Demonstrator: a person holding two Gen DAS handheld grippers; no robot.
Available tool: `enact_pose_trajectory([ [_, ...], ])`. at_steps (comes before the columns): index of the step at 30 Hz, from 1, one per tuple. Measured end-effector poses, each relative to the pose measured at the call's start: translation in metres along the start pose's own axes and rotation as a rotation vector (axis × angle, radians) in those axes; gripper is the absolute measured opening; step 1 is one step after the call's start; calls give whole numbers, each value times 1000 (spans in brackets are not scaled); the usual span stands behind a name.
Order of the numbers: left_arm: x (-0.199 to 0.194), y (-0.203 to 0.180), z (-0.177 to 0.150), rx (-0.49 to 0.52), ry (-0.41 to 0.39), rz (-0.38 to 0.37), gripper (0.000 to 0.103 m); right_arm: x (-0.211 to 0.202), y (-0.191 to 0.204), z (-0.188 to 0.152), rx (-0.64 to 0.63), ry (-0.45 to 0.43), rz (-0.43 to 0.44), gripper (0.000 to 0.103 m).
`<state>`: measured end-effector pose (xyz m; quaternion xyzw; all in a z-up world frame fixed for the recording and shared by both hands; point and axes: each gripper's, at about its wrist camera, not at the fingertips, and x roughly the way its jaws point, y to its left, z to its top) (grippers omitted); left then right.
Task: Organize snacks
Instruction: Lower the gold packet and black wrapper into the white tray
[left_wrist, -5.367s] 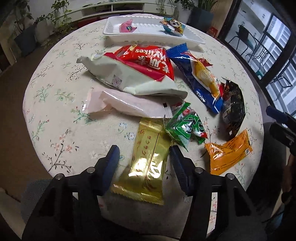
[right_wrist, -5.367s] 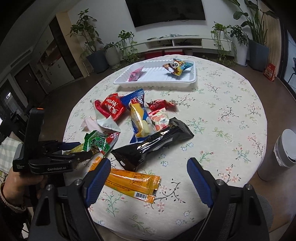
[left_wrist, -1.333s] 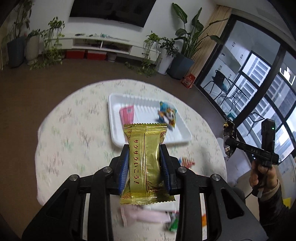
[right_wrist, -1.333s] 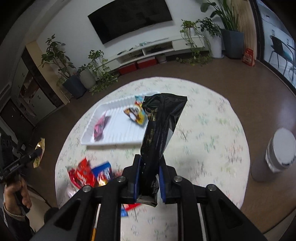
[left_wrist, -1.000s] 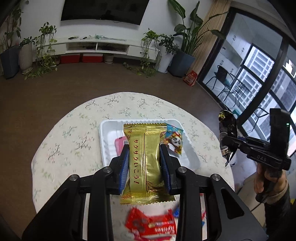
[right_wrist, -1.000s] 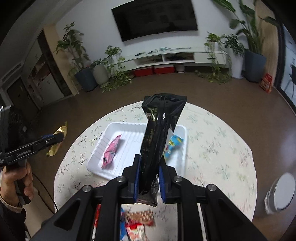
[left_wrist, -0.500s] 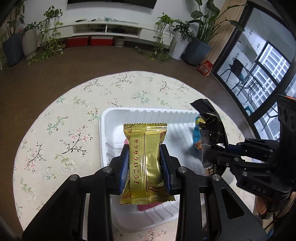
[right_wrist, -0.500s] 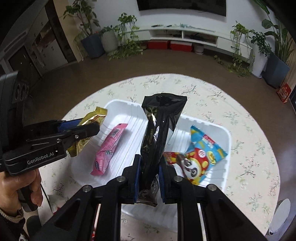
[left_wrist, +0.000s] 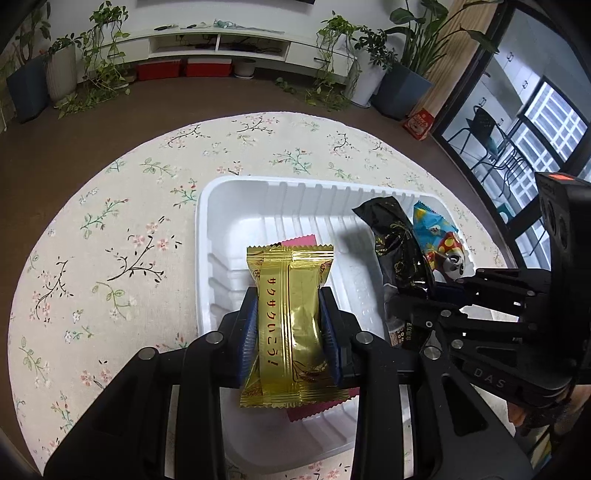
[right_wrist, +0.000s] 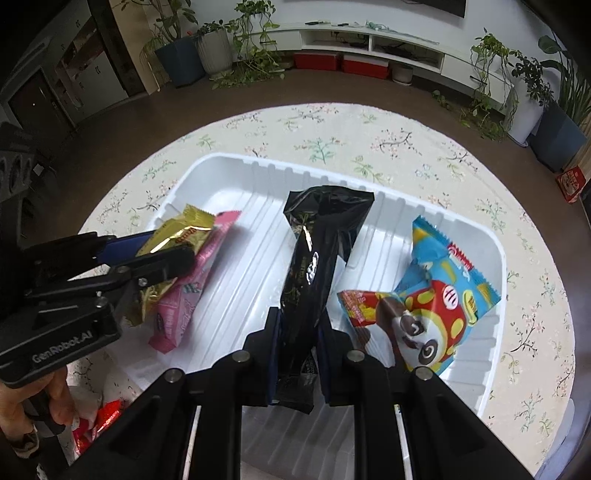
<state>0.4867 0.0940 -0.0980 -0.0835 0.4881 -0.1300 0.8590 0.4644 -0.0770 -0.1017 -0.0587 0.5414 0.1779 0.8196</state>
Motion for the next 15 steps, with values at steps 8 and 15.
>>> enact_pose_trajectory([
  [8, 8, -10, -1, -13, 11, 1, 30, 5, -1, 1, -18, 0, -12, 20],
  [15, 15, -11, -3, -21, 12, 7, 31, 6, -3, 0, -9, -5, -7, 22],
])
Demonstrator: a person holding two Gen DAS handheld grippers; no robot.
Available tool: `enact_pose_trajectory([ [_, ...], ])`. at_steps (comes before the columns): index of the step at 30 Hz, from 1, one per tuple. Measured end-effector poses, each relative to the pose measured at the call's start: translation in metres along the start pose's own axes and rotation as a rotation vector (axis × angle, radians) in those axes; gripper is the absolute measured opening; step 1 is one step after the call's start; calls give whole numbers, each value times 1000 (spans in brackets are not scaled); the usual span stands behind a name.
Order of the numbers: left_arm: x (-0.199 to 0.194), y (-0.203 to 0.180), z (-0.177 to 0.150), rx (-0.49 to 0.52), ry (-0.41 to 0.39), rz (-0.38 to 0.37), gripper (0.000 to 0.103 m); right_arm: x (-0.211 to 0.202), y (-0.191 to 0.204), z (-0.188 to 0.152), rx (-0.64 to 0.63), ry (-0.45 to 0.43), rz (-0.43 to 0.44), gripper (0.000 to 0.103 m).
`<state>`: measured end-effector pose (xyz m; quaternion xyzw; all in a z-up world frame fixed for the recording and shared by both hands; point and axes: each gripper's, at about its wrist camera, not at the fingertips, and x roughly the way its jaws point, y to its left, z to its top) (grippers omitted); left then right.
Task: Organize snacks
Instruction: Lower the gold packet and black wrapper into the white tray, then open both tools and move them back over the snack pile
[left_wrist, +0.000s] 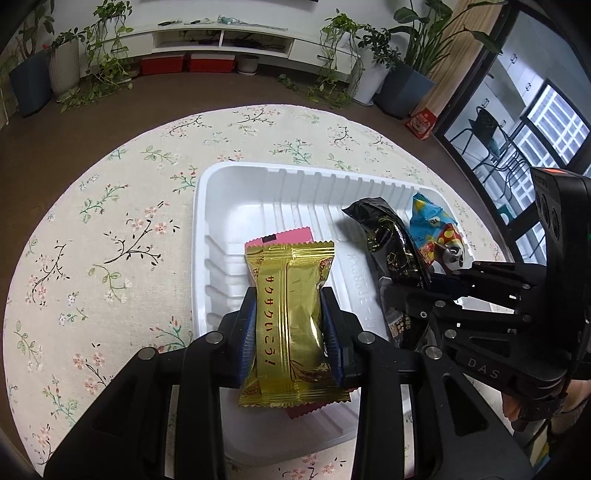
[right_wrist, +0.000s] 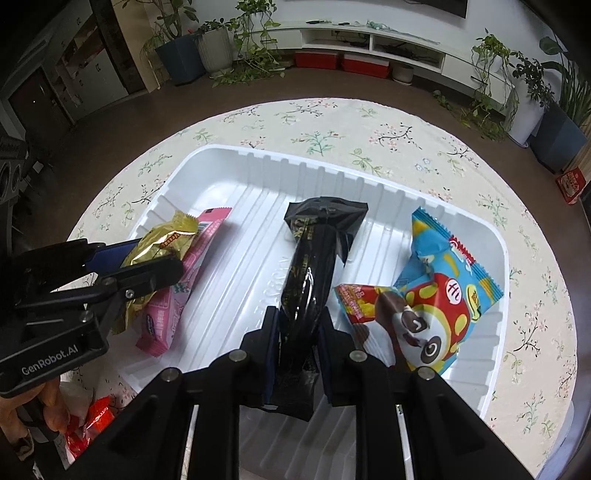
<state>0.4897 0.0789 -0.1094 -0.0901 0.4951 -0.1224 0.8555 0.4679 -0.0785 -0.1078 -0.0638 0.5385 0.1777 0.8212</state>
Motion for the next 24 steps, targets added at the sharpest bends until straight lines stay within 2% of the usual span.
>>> enact_pose_trajectory([
  [1, -2, 0, -2, -1, 2, 1, 32, 0, -1, 0, 2, 0, 0, 22],
  [4, 0, -2, -2, -4, 6, 8, 42, 0, -1, -1, 7, -3, 3, 22],
  [11, 0, -5, -3, 7, 12, 18, 43, -3, -2, -2, 13, -8, 2, 26],
  [12, 0, -5, -3, 6, 10, 20, 45, -4, -3, -2, 18, -10, 2, 31],
  [14, -3, -5, -1, 7, 0, 22, 58, -9, -5, -2, 29, -18, 11, 39],
  [15, -4, -6, 0, 4, -5, 24, 61, -11, -6, -3, 33, -23, 12, 41],
  [22, -20, -4, 0, -6, -28, 20, 64, -39, -5, -4, 35, -88, 13, 49],
  [24, -29, -3, -1, -12, -43, 11, 70, -52, -5, -8, 37, -114, 22, 55],
])
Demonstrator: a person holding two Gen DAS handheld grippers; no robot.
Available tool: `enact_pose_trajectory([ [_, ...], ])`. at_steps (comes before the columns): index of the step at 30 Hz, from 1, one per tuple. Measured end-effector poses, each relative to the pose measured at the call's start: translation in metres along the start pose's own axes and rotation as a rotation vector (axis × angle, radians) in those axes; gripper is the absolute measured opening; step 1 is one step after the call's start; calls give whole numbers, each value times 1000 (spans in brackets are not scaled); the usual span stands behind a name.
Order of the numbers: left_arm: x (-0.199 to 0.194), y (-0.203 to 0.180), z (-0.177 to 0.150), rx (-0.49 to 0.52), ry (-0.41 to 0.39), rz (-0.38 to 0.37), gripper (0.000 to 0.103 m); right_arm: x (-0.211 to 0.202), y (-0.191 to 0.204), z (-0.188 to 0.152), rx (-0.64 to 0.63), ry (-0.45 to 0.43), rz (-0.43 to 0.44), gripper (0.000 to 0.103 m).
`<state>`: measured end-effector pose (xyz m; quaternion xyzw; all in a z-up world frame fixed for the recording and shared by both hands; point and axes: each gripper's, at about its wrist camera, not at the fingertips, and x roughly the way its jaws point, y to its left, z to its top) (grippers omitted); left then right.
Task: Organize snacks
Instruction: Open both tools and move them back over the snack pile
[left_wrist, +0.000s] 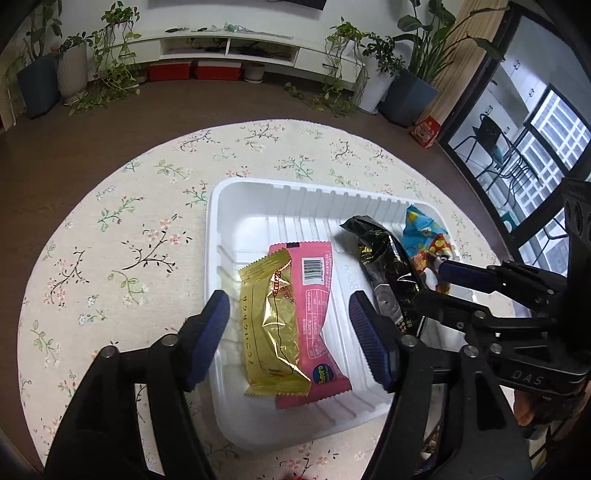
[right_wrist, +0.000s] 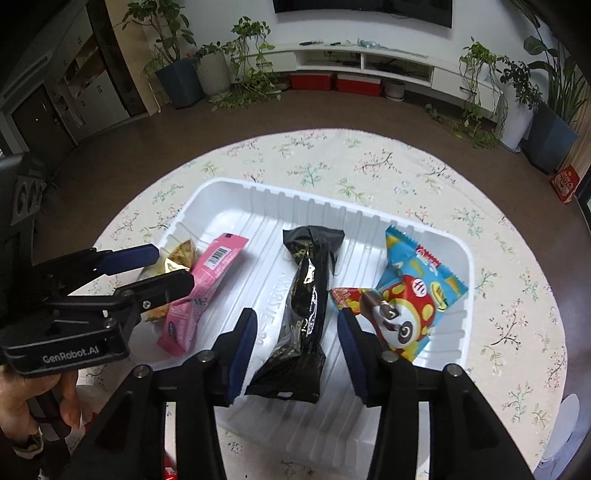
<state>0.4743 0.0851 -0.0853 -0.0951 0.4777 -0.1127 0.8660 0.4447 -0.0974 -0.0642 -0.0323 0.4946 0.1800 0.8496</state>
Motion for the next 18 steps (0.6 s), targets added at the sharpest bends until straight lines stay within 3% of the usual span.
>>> enact_pose_trajectory([
  [5, -36, -1, -2, -3, -65, -10, 97, -43, -9, -13, 41, -110, 54, 73],
  [14, -118, -7, -7, -9, -229, -43, 101, -112, -33, -56, 110, -275, 105, 81],
  [18, -159, -22, -23, 64, -290, -52, 102, -137, -41, -88, 158, -322, 120, 90],
])
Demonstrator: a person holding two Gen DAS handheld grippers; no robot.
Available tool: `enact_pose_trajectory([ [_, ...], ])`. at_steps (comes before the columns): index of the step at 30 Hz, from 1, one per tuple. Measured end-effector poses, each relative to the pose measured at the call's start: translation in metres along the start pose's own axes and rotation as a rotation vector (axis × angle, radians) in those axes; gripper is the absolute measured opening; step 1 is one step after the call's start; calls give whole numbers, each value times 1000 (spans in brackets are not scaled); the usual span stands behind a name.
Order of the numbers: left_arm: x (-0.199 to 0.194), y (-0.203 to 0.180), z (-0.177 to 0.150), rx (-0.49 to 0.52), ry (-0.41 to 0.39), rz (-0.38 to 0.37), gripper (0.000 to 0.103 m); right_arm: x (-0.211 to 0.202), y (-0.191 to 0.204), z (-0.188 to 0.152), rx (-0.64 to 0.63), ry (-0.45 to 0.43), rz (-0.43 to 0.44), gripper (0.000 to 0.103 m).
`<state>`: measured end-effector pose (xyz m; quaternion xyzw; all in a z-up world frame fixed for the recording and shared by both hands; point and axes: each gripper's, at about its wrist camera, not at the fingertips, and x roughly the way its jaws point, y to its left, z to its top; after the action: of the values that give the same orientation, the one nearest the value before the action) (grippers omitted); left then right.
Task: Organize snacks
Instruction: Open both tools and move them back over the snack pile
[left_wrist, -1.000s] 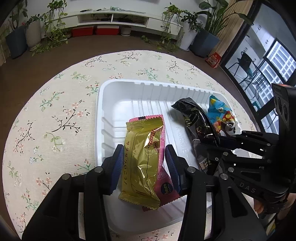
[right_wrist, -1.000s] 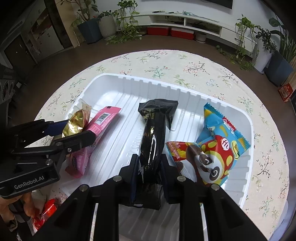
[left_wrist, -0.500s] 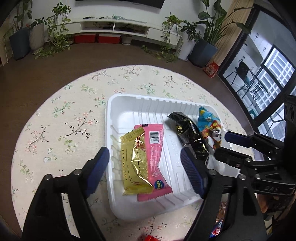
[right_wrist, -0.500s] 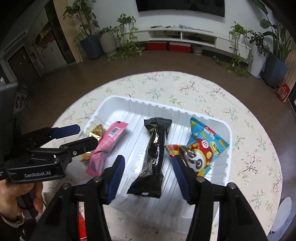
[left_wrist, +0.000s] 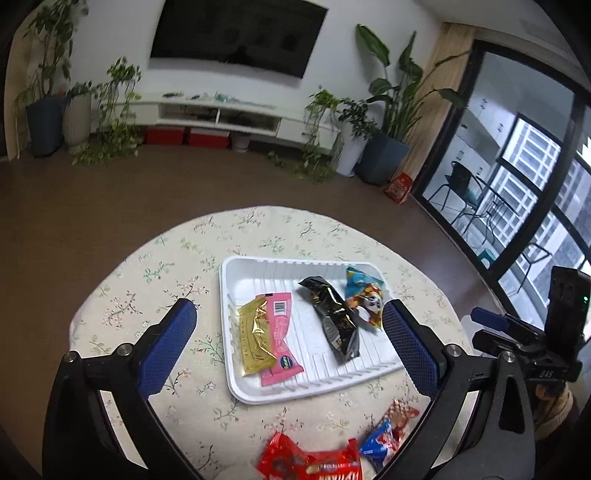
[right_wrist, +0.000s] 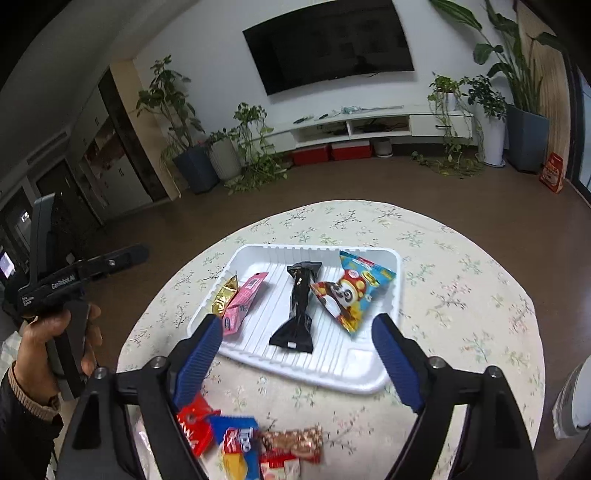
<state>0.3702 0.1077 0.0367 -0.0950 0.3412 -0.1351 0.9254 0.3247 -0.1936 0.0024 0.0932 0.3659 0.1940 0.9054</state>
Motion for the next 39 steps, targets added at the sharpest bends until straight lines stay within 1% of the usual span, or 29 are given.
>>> enact_pose_trajectory([
  [2, -21, -9, -7, 49, -21, -9, 102, -12, -4, -15, 21, -2, -1, 92],
  [4, -44, -19, -23, 110, -39, -20, 102, -24, -7, -33, 41, -7, 4, 92],
  [5, -52, -22, -32, 131, -35, -25, 102, -29, -9, -41, 53, -4, 9, 92],
  [8, -72, -25, -63, 157, 15, -38, 102, -42, -13, -71, 96, 30, 40, 92],
  [10, -84, -23, -86, 160, 62, -44, 102, -51, -10, -89, 84, 58, 68, 92],
  [13, -95, -15, -117, 153, 111, -99, 102, -60, 7, -114, 4, 125, 108, 92],
  [15, -97, -11, -139, 161, 158, -107, 102, -66, 30, -134, -106, 179, 127, 92],
  [17, -98, -7, -158, 154, 191, -127, 102, -69, 47, -151, -211, 216, 124, 92],
  [19, -101, -3, -172, 154, 206, -148, 102, -71, 58, -167, -257, 248, 137, 91],
  [20, -104, -3, -178, 165, 211, -161, 102, -72, 59, -173, -256, 258, 145, 91],
  [23, -107, -8, -192, 214, 230, -173, 102, -72, 61, -182, -246, 273, 152, 91],
  [26, -107, -16, -204, 271, 246, -205, 102, -72, 66, -190, -246, 287, 155, 91],
  [28, -105, -21, -207, 300, 258, -223, 102, -73, 71, -195, -260, 294, 161, 91],
  [32, -95, -30, -211, 355, 309, -260, 102, -70, 81, -202, -307, 298, 154, 91],
  [34, -92, -38, -214, 415, 326, -279, 102, -69, 83, -204, -319, 307, 156, 89],
  [36, -88, -48, -217, 514, 348, -280, 102, -66, 84, -206, -329, 329, 165, 86],
  [39, -79, -60, -219, 635, 379, -258, 102, -63, 87, -209, -363, 346, 166, 85],
])
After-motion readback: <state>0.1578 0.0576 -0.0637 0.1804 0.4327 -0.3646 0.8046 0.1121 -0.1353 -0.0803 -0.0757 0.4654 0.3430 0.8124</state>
